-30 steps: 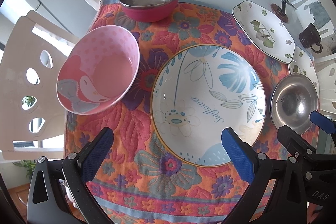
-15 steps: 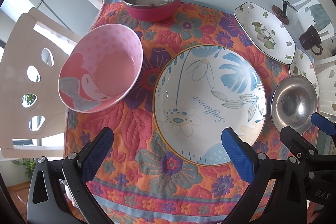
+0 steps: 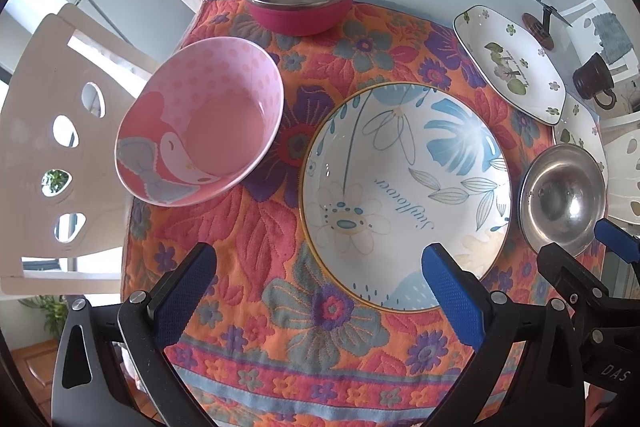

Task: Organize plates and bowls
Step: 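Move both tools toward the white blue-leaf plate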

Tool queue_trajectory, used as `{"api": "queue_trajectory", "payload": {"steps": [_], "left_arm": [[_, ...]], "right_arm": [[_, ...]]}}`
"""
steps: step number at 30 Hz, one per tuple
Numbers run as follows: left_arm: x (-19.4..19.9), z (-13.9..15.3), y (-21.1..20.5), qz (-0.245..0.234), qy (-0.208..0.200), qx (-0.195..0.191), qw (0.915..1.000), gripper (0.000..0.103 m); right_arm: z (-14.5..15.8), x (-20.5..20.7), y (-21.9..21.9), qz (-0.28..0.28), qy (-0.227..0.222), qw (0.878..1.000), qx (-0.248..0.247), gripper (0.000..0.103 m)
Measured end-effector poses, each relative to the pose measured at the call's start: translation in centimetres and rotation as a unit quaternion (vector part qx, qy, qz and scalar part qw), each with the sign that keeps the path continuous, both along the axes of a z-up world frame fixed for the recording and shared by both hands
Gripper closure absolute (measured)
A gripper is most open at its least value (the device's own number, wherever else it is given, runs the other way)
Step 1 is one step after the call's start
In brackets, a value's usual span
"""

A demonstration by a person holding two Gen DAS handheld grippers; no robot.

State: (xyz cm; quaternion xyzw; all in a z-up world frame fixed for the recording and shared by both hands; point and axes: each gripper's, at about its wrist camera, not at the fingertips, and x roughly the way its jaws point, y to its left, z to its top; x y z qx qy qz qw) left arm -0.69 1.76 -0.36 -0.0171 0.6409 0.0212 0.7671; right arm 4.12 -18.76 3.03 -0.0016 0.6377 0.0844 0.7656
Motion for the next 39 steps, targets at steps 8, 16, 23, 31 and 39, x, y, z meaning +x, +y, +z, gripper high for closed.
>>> {"api": "queue_trajectory", "payload": {"steps": [8,16,23,31,39], "left_arm": [[-0.2,0.1,0.6,-0.001,0.0,-0.001,1.0,0.001],[-0.5,0.2,1.0,-0.004,-0.001,0.001,1.0,0.001],[-0.8,-0.1,1.4,-0.008,0.0,0.002,1.0,0.001],[-1.2,0.0,1.8,-0.015,-0.001,0.002,0.9999,0.001],[-1.4,0.0,2.1,-0.02,-0.001,0.002,0.9998,0.001]], "right_arm": [[0.2,-0.3,0.7,0.001,-0.002,1.0,0.0,0.0],[0.3,-0.5,1.1,0.002,-0.002,1.0,0.0,0.0],[0.3,-0.8,1.8,-0.001,-0.001,1.0,0.001,0.0],[0.2,-1.4,2.1,-0.007,0.0,1.0,0.004,0.0],[0.4,-1.9,2.6,-0.015,0.0,1.0,0.007,0.0]]}}
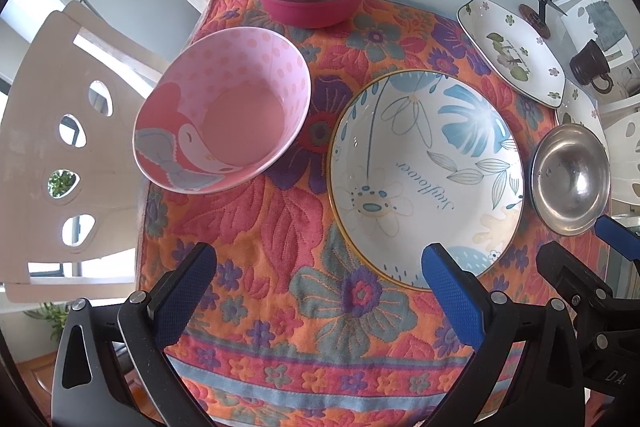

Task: Organize plates and bowls

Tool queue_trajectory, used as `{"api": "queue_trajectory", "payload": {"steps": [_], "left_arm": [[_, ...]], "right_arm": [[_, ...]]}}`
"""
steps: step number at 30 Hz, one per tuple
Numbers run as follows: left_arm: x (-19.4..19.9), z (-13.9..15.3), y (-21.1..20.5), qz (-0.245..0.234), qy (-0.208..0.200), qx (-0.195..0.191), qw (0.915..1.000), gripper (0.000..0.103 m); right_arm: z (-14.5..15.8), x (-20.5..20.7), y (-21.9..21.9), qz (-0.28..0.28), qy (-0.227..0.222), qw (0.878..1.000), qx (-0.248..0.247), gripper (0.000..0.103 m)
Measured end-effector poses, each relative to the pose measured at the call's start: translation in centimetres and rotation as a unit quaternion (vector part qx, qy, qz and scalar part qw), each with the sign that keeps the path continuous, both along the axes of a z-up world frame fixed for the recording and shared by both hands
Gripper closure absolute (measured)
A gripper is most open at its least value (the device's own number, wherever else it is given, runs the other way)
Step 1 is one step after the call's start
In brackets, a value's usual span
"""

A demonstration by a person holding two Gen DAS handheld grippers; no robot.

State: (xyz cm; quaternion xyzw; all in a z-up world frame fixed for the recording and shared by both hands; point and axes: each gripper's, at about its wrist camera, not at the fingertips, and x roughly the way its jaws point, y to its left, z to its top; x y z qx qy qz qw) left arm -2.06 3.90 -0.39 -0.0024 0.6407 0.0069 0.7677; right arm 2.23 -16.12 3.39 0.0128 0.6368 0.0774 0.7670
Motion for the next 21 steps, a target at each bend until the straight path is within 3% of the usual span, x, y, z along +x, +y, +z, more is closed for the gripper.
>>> {"api": "queue_trajectory", "payload": {"steps": [9,17,21], "left_arm": [[-0.8,-0.9,0.8,-0.001,0.009,0.004,1.0,0.001],[-2.3,-3.4,0.6,-0.011,0.028,-0.024,0.9993,0.002],[-2.2,-4.6,0.7,-0.005,0.02,-0.045,0.9988,0.007]], "right_arm": [[-0.5,-1.2,0.1,-0.017,0.013,1.0,0.009,0.0],[-3.0,-4.0,-0.2,-0.04,0.035,0.998,0.043,0.0],[-4.7,-4.2,-1.2,-0.091,0.025,0.992,0.08,0.01]]}}
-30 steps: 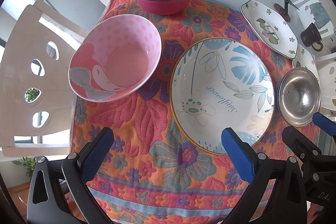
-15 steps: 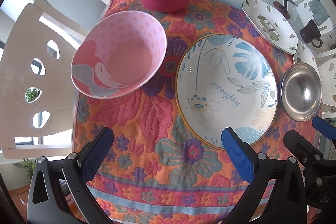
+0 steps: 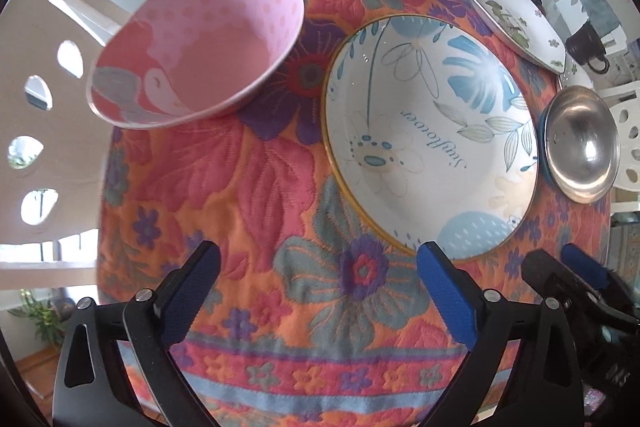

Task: Organize plates and bowls

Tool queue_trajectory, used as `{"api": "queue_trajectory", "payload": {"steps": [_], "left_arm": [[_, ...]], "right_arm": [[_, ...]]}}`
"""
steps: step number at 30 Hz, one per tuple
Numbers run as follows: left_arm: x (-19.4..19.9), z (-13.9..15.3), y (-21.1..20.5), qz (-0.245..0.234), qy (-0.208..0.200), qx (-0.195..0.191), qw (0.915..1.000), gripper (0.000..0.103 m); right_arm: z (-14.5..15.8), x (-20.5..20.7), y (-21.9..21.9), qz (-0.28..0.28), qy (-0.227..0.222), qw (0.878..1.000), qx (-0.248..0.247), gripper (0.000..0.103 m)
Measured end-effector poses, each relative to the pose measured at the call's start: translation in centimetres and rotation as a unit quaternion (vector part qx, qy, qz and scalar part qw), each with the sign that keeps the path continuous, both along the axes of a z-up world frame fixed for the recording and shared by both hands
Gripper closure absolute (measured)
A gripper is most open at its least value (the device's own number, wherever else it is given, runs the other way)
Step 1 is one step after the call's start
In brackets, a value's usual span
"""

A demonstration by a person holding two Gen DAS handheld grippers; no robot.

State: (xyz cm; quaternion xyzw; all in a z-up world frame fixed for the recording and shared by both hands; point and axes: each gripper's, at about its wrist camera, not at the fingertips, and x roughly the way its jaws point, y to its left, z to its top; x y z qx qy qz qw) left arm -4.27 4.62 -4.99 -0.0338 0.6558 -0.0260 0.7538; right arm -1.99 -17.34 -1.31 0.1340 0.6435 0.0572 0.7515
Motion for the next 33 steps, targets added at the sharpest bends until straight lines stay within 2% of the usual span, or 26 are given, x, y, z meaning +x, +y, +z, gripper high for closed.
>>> {"api": "queue_trajectory", "payload": {"steps": [4,6,9,10,11,14,17,19,24,28,33], "left_arm": [[0.8,-1.3,0.0,0.009,-0.006,-0.015,0.9998,0.016],[1.4,-1.8,0.0,0.012,-0.011,-0.016,0.9997,0.025],[2.3,-2.4,-0.2,0.016,-0.015,-0.02,0.9996,0.028],[2.5,-2.5,-0.2,0.016,-0.016,-0.02,0.9995,0.031],[2.7,-2.6,-0.3,0.016,-0.017,-0.022,0.9995,0.039],[3.3,-3.0,-0.3,0.018,-0.017,-0.02,0.9995,0.041],[3.9,-3.1,-0.5,0.018,-0.019,-0.023,0.9994,0.05],[4.4,-3.1,-0.8,0.014,-0.022,-0.024,0.9994,0.053],[6.1,-3.4,-2.9,-0.008,-0.032,-0.034,0.9989,0.063],[6.7,-3.4,-3.9,-0.018,-0.035,-0.021,0.999,0.063],[6.5,-2.9,-3.8,-0.037,-0.039,-0.024,0.9982,0.063]], "right_arm": [[-1.6,0.5,-0.6,-0.027,-0.015,0.999,0.009,0.019],[-2.4,1.2,-0.7,-0.03,-0.015,0.999,0.002,0.022],[-3.4,2.0,-1.0,-0.035,-0.018,0.999,0.005,0.027],[-3.8,2.3,-1.1,-0.035,-0.018,0.999,0.005,0.028],[-4.1,2.6,-1.1,-0.035,-0.017,0.999,0.005,0.032],[-4.9,3.2,-1.1,-0.034,-0.014,0.999,0.003,0.038],[-5.6,3.6,-1.0,-0.029,-0.009,1.0,0.004,0.043],[-5.8,3.8,-1.0,-0.026,-0.009,1.0,0.0,0.046],[-5.8,4.3,-0.6,-0.002,-0.018,1.0,0.003,0.066],[-5.9,4.5,0.0,0.017,-0.017,1.0,0.0,0.067],[-5.6,4.0,-0.7,0.029,-0.022,0.999,0.008,0.075]]}}
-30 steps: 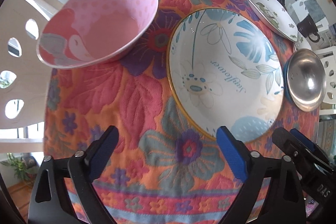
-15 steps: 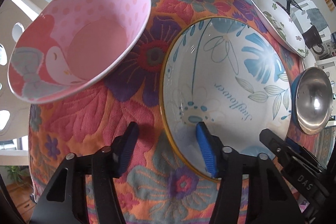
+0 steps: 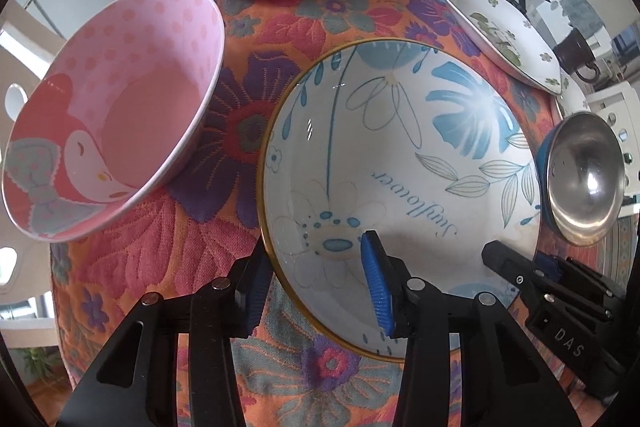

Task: Organize plates and bowls

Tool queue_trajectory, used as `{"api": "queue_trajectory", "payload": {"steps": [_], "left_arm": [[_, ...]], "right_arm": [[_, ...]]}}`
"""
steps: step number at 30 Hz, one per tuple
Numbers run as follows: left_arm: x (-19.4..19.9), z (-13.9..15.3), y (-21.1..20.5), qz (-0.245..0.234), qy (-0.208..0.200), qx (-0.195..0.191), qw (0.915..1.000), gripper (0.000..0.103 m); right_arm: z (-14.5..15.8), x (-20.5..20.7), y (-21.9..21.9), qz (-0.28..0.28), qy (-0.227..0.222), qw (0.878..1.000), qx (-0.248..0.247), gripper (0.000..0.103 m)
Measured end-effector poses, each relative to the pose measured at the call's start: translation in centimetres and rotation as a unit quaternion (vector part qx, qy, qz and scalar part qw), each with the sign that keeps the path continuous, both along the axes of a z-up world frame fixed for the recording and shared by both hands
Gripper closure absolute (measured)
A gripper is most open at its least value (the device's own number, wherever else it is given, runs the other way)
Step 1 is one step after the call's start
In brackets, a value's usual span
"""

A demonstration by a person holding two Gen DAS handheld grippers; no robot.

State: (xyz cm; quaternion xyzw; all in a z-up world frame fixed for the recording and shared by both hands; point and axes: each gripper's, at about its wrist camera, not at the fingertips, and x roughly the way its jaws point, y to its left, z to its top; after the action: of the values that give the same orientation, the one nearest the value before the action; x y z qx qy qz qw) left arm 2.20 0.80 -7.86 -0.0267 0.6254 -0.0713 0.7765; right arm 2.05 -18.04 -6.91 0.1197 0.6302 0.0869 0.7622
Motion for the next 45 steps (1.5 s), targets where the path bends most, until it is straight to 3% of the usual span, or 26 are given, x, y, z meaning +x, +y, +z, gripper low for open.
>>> {"api": "queue_trajectory", "payload": {"steps": [9,17,23,27,31,45], "left_arm": [[-2.1,0.1,-0.2,-0.021,0.003,0.01,0.9997,0.063],[-5.6,0.0,0.9,-0.032,0.027,-0.027,0.9988,0.063],[-2.2,0.0,1.7,-0.004,0.001,-0.021,0.9998,0.063],[-1.0,0.0,1.1,-0.02,-0.007,-0.008,0.9997,0.064],[-2.3,0.8,1.2,-0.059,-0.022,0.002,0.998,0.064],[-8.6,0.5,3.1,-0.083,0.024,-0.008,0.9962,0.064]], "right_arm": [[1.1,-2.4,1.0,0.042,-0.006,0.999,-0.007,0.076],[1.9,-7.0,0.9,0.037,0.021,0.999,0.029,0.077],[1.5,-4.2,-0.3,0.001,0.007,1.0,-0.015,0.078],[0.4,-1.8,-0.6,-0.018,0.014,1.0,-0.022,0.077],[0.6,-1.7,0.6,0.026,0.019,0.999,-0.038,0.077],[0.5,-9.6,1.7,0.048,0.064,0.996,-0.032,0.077]]}}
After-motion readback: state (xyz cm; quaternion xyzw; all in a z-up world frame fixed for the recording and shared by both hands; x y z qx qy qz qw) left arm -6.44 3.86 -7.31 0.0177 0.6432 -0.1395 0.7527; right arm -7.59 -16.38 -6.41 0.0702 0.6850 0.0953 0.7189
